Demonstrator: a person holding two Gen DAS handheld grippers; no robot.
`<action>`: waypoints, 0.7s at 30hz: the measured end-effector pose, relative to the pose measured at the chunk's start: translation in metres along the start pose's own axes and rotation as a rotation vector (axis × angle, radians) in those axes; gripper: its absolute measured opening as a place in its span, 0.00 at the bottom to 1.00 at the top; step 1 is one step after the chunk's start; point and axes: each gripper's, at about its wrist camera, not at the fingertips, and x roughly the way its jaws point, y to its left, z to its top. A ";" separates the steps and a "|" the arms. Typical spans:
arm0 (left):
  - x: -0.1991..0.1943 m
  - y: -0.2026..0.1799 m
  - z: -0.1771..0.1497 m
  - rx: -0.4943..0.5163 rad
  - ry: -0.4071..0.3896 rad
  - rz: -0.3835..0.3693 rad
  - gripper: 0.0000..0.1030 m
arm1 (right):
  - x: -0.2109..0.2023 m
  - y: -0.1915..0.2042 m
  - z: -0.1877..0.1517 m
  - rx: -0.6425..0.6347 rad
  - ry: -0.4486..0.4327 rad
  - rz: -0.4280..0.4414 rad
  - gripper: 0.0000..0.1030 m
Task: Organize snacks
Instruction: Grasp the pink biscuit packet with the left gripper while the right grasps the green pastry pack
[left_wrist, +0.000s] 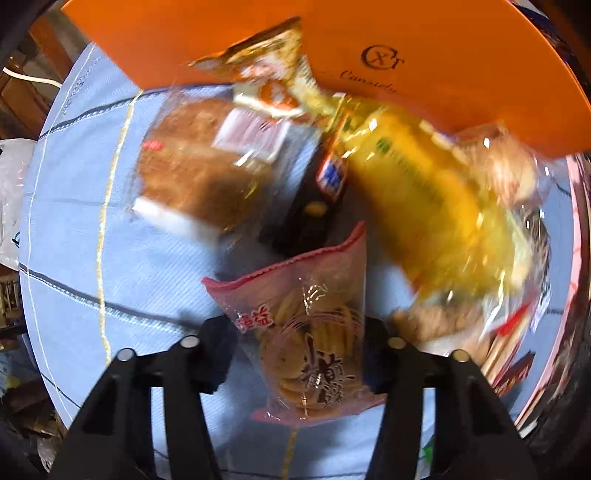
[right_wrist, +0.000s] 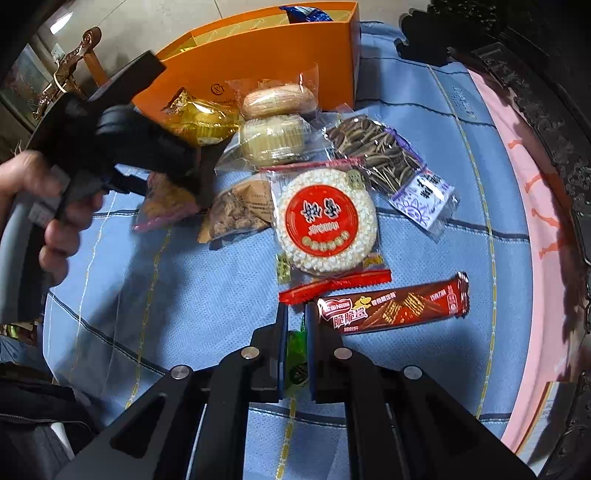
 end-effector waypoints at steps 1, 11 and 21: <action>-0.003 0.007 -0.005 0.007 -0.012 0.005 0.46 | -0.001 0.001 0.001 -0.002 -0.006 0.004 0.08; -0.050 0.079 -0.049 0.019 -0.152 0.040 0.43 | -0.023 0.033 0.030 -0.080 -0.082 0.085 0.00; -0.050 0.092 -0.054 0.017 -0.171 0.007 0.43 | -0.021 0.029 0.012 0.029 -0.018 -0.034 0.68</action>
